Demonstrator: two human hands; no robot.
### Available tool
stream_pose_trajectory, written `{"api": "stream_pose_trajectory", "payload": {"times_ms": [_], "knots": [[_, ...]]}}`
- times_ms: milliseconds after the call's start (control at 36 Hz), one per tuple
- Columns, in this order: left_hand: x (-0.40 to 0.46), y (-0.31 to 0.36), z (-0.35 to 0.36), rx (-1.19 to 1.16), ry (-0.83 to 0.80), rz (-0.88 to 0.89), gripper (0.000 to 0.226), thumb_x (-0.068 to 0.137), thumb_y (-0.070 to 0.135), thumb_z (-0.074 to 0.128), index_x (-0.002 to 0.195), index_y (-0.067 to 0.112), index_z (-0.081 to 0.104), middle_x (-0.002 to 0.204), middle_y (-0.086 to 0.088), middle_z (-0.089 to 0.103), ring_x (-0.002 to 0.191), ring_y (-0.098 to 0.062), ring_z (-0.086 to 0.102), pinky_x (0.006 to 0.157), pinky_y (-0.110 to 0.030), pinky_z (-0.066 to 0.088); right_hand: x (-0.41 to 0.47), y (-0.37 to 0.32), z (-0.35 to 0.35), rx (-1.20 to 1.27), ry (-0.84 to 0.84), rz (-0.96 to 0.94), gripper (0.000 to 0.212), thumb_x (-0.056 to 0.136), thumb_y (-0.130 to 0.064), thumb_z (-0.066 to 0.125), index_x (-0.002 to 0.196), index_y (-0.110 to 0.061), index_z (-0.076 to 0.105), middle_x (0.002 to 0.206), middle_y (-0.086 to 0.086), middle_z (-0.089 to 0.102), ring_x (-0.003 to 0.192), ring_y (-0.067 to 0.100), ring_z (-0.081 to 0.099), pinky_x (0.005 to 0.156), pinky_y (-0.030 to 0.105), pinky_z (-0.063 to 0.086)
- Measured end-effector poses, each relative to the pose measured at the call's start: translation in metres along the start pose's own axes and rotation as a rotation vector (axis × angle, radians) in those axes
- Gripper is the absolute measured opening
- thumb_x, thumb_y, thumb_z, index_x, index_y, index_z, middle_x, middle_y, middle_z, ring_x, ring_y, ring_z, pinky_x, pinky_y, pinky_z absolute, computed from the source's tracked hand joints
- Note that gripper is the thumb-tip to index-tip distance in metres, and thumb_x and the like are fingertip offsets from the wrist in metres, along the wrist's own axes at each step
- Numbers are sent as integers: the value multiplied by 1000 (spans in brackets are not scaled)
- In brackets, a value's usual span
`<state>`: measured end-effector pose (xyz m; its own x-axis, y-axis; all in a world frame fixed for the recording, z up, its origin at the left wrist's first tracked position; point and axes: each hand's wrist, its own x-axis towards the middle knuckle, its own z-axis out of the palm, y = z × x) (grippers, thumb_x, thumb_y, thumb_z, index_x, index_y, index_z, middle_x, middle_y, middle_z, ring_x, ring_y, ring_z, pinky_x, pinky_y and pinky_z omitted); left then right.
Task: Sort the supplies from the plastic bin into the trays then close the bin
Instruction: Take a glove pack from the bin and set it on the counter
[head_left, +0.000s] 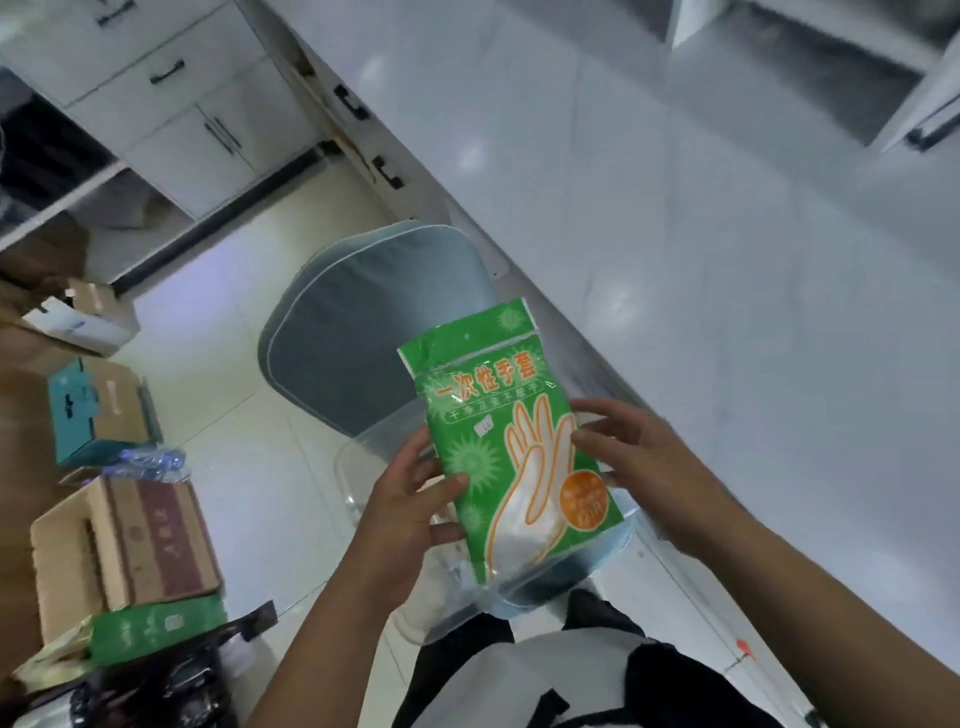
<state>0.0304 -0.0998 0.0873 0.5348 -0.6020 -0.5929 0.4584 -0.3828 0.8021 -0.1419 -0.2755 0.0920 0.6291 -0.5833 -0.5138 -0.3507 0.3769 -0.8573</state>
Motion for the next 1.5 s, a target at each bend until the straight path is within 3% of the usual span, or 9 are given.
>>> {"api": "stream_pose_trajectory", "payload": {"times_ms": [194, 417, 528, 639, 944, 1083, 1222, 1361, 1500], "knots": [[33, 23, 98, 71, -211, -8, 73, 83, -13, 66, 140, 28, 49, 125, -15, 63, 89, -25, 72, 60, -37, 58, -30, -4, -71, 30, 278, -115, 25, 90, -16, 66, 110, -30, 70, 94, -2, 76, 78, 14, 75, 60, 24, 58], [51, 35, 220, 309, -451, 68, 77, 84, -7, 63, 143, 35, 38, 135, -5, 52, 108, -26, 64, 77, -36, 61, -55, 4, -149, -227, 609, -110, 37, 88, -35, 67, 125, -29, 63, 123, 5, 66, 107, 26, 65, 91, 44, 54], [59, 19, 244, 944, -534, 410, 96, 83, 18, 70, 155, 38, 11, 159, 2, 19, 147, -18, 23, 116, -38, 27, -50, 23, -164, -650, 693, 19, 57, 89, -38, 64, 142, -25, 50, 152, 10, 42, 140, 34, 36, 111, 45, 33], [66, -6, 247, 1540, -637, 572, 88, 86, 49, 63, 156, 36, 11, 166, -6, 0, 151, -33, 3, 120, -48, 14, -47, 49, -159, -862, 554, 156, 67, 89, -53, 56, 150, -38, 32, 165, 1, 16, 151, 30, 9, 117, 51, 16], [66, -15, 172, 1235, -535, 442, 82, 84, 54, 59, 150, 54, 11, 166, 11, 0, 152, -20, 3, 121, -52, 13, -52, 28, -127, -821, 628, -55, 58, 88, -42, 64, 142, -27, 50, 154, 7, 40, 147, 31, 22, 117, 50, 23], [64, -32, 67, 1056, -263, 266, 78, 88, 31, 67, 153, 39, 25, 161, 2, 24, 147, -22, 24, 117, -49, 29, -44, 11, -75, -750, 475, -358, 43, 86, -29, 70, 126, -17, 65, 132, 8, 61, 130, 30, 48, 110, 49, 37], [50, -88, -34, 1082, -60, -34, 76, 87, 23, 71, 152, 20, 32, 153, -8, 40, 139, -27, 38, 113, -40, 34, -15, 49, 1, -948, 241, -443, 48, 86, -43, 54, 128, -20, 61, 136, 4, 58, 136, 33, 43, 109, 55, 32], [36, -138, -77, 1061, -87, -205, 73, 89, 24, 66, 153, 20, 30, 155, -9, 37, 139, -24, 37, 113, -33, 32, 11, 152, 45, -1387, -212, -82, 65, 95, -53, 40, 154, -29, 25, 165, 7, 15, 152, 30, -2, 118, 58, -3], [44, -174, -84, 961, -144, -161, 64, 90, 20, 64, 149, 19, 39, 151, -6, 41, 136, -22, 39, 111, -30, 30, 18, 215, 47, -1509, -312, 125, 70, 96, -58, 32, 157, -30, 9, 167, 5, -1, 152, 30, -8, 118, 59, -1]]}}
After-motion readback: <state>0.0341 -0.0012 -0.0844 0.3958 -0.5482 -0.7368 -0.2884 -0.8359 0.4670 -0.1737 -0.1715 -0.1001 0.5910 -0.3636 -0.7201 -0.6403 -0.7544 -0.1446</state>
